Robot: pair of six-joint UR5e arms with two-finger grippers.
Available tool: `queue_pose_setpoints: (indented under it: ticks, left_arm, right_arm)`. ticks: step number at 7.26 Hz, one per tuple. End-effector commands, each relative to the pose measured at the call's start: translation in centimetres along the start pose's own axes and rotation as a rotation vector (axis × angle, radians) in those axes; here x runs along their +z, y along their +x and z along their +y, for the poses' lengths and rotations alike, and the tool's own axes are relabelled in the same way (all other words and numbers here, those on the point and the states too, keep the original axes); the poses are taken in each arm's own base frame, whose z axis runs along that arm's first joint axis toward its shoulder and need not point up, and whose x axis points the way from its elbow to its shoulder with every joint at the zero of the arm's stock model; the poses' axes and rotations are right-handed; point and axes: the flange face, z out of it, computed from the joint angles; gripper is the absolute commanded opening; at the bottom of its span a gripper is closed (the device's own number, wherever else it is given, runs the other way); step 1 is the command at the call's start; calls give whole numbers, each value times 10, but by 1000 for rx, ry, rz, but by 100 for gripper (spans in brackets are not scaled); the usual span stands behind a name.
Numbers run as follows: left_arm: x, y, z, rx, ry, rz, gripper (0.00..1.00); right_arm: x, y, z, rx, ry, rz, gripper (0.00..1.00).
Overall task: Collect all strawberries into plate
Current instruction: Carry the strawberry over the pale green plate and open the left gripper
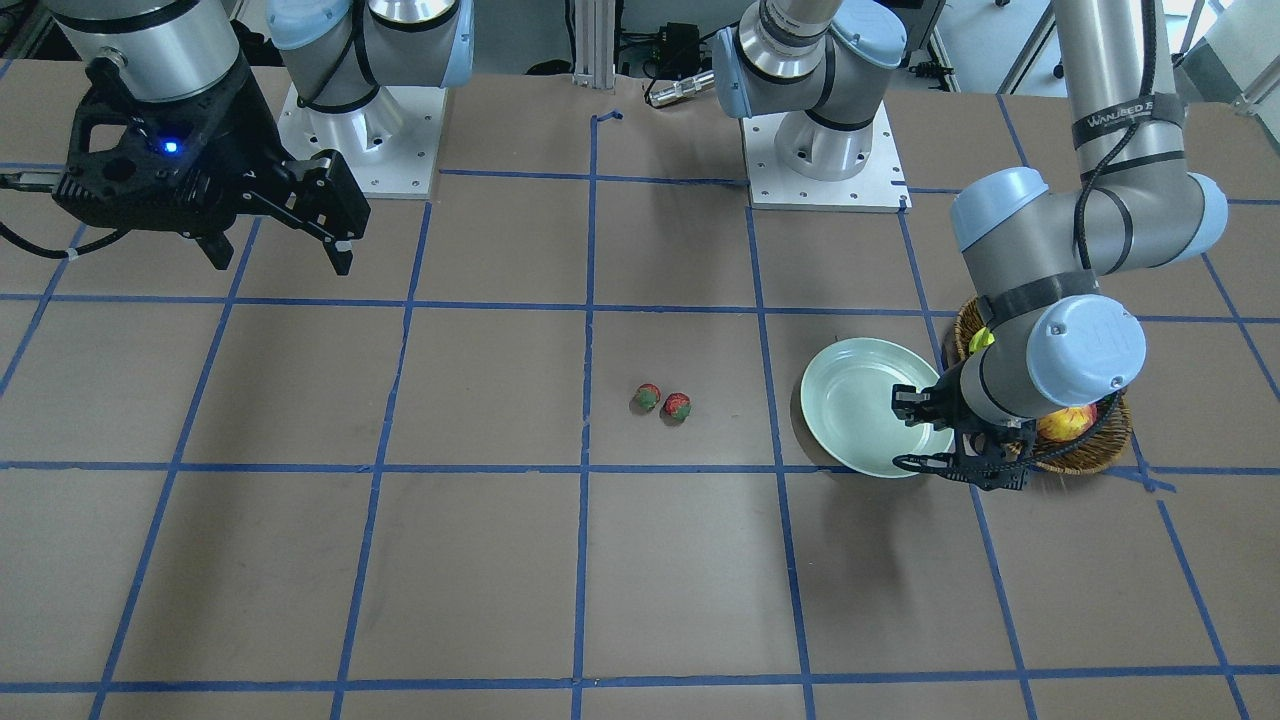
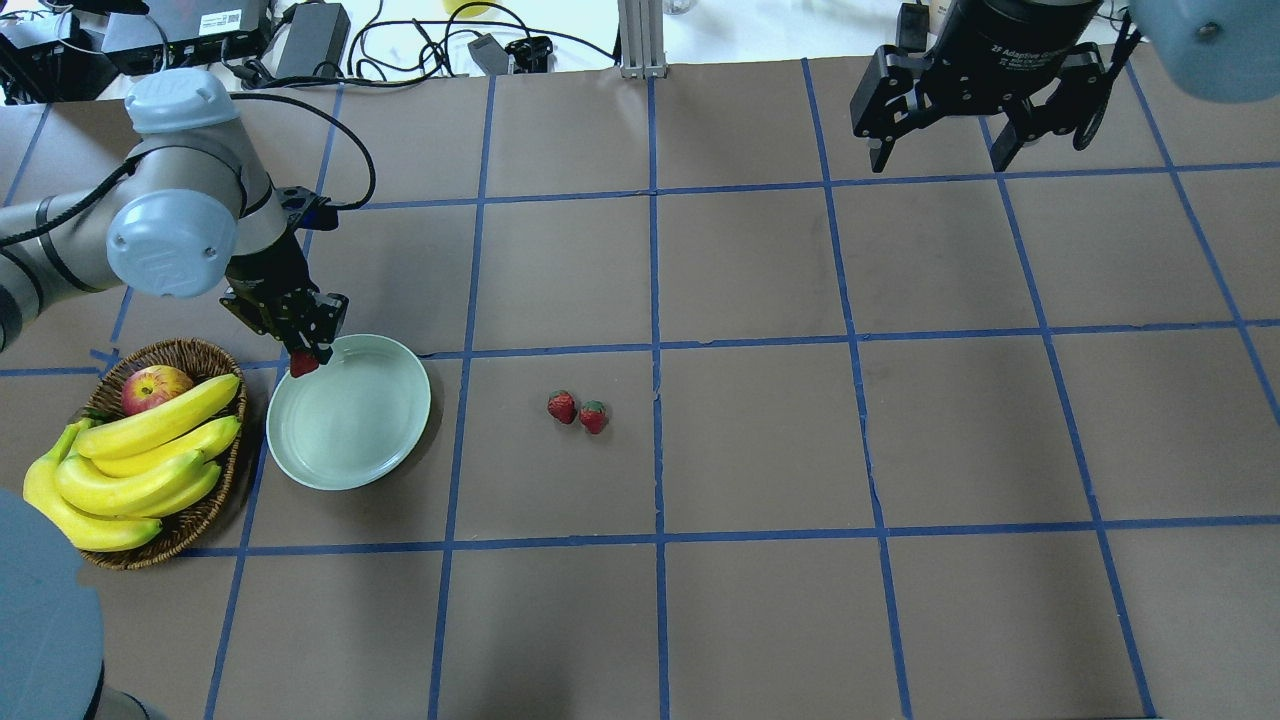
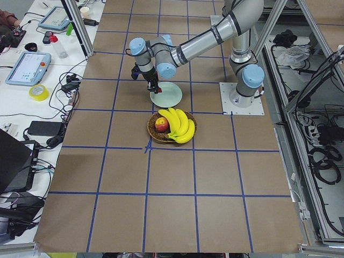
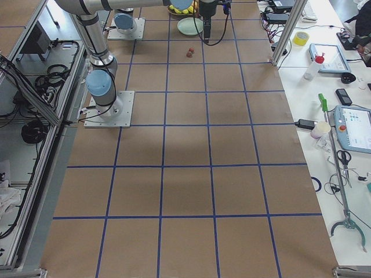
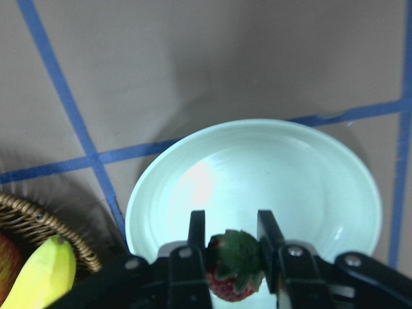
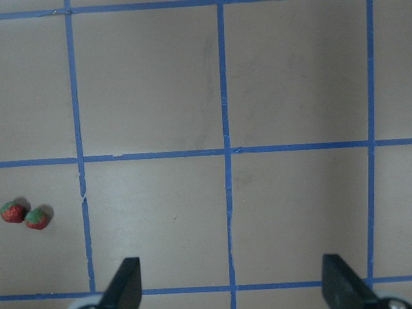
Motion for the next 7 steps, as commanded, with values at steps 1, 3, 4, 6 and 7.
queue_pose_setpoints:
  ticks: [1,3,4,6,7]
  left_arm:
    - [23,-9,6,-12,-36,14,0]
    - [31,-6,10,27,-52,22,50]
    - [29,-6,11,55,-44,30,99]
    - [10,-5,9,74,-9,13,100]
    - [-1,12,7,71,10,5,100]
  right_arm:
    - [0,1,0,3,-1,-3,100]
    - [7,0,1,6,-14,-1,100]
    - [0,0,0,3,0,4,100]
    - [0,2,0,3,-2,4,100]
    - [-2,2,-1,5,1,4,100]
